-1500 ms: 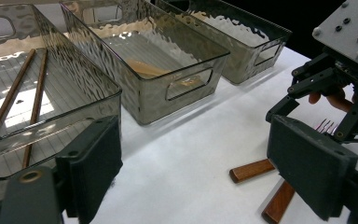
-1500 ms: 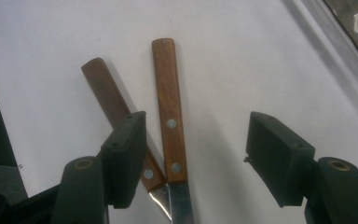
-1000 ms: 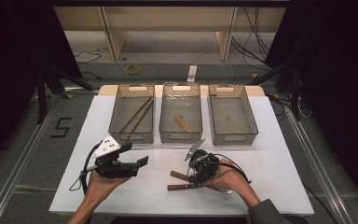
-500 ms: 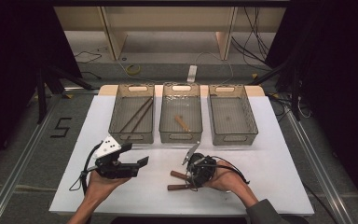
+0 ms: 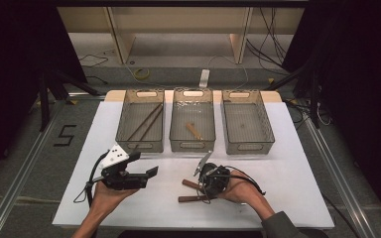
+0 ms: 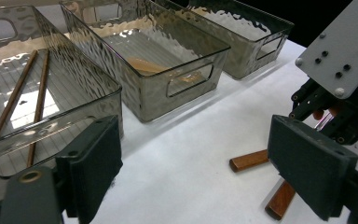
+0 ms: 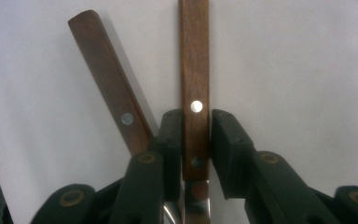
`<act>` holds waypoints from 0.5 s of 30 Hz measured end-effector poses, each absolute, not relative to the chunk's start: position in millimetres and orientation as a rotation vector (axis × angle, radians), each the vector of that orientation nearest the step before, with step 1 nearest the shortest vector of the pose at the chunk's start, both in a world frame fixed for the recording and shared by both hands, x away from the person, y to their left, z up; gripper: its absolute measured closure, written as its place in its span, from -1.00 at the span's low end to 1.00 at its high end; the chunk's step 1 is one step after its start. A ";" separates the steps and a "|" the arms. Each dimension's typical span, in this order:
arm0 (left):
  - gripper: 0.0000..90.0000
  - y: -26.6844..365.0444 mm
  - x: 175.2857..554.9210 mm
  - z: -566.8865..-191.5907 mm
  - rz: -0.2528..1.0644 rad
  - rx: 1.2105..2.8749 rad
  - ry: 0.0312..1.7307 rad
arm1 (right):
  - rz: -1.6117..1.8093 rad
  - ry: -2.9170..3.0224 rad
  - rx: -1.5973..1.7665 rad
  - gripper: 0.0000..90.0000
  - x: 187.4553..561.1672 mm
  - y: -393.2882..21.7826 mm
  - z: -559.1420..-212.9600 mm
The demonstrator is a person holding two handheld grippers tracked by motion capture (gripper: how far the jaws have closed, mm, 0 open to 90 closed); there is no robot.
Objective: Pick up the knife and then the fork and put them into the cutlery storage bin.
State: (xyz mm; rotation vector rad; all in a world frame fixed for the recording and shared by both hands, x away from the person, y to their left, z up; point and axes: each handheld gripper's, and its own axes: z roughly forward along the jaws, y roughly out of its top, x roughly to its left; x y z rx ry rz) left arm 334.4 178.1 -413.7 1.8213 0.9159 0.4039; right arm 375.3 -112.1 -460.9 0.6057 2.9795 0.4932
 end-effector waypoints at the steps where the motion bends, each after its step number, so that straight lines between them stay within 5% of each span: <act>1: -0.62 178.0 334.2 -413.7 0.404 1.817 0.919 | 0.494 2.981 0.612 0.68 375.7 -112.7 -460.9; 15: -0.62 178.6 334.4 -413.6 0.404 1.815 0.925 | 0.453 2.988 0.599 0.70 376.7 -109.6 -460.5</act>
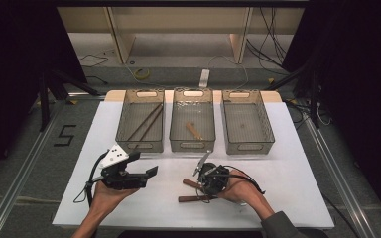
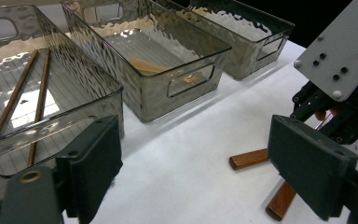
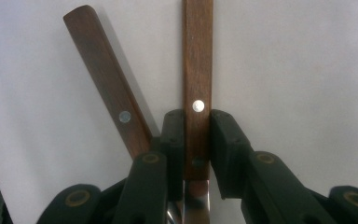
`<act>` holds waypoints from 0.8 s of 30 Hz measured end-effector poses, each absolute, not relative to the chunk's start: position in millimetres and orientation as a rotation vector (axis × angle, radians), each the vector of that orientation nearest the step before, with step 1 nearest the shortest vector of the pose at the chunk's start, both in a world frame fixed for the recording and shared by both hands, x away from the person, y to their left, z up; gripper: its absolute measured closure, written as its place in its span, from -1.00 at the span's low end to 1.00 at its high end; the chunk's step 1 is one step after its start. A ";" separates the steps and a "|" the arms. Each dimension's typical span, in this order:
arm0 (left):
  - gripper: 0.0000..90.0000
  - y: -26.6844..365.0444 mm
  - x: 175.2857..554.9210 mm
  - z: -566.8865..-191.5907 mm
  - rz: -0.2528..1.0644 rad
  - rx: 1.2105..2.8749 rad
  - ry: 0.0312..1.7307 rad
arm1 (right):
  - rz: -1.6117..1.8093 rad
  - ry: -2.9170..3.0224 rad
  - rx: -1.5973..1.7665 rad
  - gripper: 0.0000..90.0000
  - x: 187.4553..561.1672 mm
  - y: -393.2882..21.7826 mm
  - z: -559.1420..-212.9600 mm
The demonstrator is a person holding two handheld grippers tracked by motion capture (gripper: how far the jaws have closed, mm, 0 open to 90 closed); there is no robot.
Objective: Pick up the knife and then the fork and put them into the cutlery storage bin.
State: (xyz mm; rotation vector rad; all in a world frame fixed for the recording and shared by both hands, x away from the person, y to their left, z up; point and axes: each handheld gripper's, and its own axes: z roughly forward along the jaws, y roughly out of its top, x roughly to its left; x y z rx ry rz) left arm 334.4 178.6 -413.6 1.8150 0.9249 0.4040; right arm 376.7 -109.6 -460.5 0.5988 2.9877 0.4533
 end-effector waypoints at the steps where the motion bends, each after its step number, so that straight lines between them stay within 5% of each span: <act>1: -0.62 179.1 334.4 -413.4 0.404 1.816 0.923 | 0.454 2.991 0.615 0.70 376.6 -109.6 -460.1; 24: -0.62 179.4 334.8 -413.4 0.409 1.815 0.924 | 0.469 2.984 0.579 0.72 374.4 -109.7 -452.3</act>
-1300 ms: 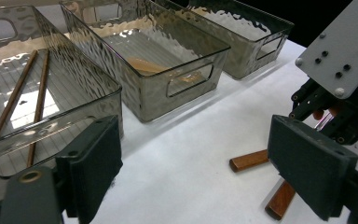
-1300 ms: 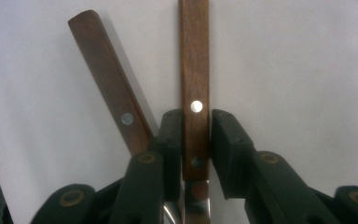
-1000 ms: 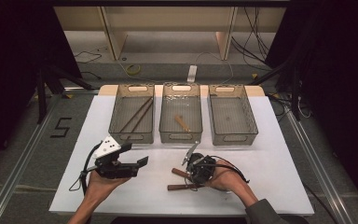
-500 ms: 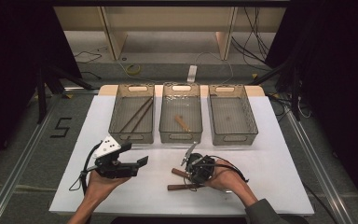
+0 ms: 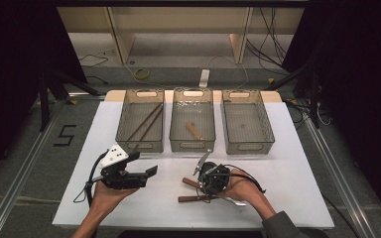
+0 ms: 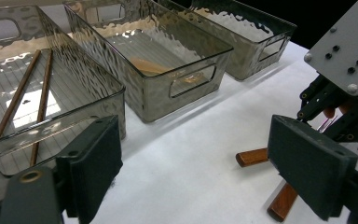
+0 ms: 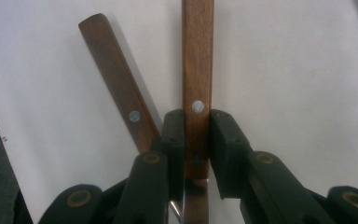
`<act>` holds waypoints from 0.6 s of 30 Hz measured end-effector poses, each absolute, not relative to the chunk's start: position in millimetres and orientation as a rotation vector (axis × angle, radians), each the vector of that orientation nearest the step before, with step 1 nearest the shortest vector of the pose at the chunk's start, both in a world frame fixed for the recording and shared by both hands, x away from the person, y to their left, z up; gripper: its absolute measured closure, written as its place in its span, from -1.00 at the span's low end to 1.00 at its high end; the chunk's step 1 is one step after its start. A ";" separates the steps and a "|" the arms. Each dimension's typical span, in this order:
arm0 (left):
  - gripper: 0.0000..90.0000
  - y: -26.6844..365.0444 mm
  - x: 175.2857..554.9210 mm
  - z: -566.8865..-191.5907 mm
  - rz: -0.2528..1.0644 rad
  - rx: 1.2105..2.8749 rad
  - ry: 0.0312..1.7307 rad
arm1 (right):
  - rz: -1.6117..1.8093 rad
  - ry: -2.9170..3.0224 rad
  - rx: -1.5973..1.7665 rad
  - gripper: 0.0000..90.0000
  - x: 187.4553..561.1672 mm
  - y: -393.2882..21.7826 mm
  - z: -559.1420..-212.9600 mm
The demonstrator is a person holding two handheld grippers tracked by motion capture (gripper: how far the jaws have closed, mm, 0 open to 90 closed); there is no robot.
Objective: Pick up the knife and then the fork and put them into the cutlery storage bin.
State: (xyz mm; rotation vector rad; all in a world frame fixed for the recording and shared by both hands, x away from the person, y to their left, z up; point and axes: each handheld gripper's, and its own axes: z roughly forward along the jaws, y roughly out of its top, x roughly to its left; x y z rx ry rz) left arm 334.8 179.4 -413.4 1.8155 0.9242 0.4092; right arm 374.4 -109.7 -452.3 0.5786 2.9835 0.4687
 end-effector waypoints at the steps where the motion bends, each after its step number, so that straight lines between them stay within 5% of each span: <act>1: -0.62 179.6 335.0 -413.4 0.409 1.815 0.923 | 0.472 2.982 0.580 0.72 374.5 -109.6 -452.0; 18: -0.62 179.9 335.0 -413.5 0.406 1.807 0.929 | 0.537 2.943 0.669 0.72 374.5 -114.9 -439.2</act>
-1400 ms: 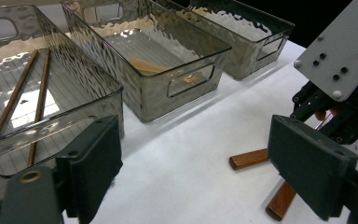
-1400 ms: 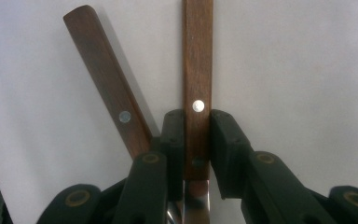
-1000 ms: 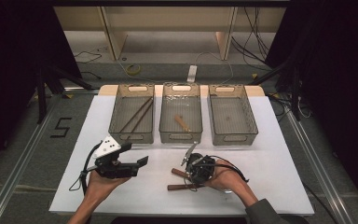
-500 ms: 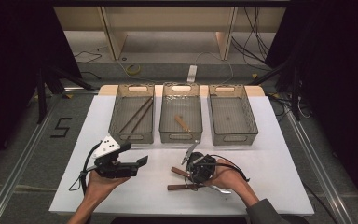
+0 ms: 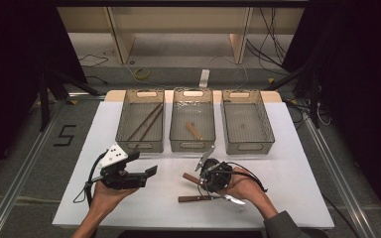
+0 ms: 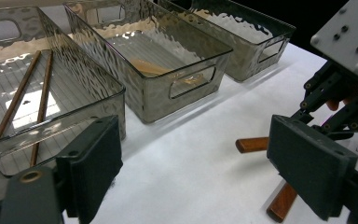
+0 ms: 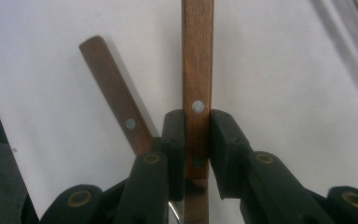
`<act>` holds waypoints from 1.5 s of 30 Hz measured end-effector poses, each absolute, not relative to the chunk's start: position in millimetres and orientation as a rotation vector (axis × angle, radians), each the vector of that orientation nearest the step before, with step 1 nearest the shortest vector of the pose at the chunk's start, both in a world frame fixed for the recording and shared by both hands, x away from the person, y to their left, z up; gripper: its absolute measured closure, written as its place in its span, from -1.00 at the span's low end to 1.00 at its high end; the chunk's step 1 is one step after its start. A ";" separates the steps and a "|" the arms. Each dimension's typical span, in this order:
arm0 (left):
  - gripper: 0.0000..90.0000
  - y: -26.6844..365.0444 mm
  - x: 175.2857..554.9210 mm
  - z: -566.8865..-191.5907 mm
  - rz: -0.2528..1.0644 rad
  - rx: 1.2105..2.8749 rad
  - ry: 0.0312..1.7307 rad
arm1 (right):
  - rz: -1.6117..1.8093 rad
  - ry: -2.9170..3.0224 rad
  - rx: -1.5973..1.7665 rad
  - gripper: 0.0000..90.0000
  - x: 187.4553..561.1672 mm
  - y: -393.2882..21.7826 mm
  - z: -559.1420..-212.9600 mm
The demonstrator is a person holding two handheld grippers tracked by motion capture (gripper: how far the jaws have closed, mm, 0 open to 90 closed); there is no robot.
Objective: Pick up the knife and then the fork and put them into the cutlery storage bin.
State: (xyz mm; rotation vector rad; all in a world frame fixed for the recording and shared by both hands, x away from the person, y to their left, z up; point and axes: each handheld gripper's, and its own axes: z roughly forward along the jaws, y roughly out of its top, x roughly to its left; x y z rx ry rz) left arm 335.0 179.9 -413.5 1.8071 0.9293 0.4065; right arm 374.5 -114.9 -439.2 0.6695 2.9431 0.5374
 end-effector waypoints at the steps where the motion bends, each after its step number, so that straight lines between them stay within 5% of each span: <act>1: -0.62 180.0 335.0 -413.5 0.405 1.806 0.930 | 0.540 2.950 0.670 0.72 374.8 -115.6 -437.7; 20: -0.62 184.2 336.1 -412.9 0.407 1.779 0.948 | 0.669 2.829 0.781 0.72 399.7 -147.1 -391.3; 45: -0.62 184.4 335.0 -411.8 0.403 1.766 0.939 | 0.747 2.616 1.006 0.72 484.7 -178.4 -342.2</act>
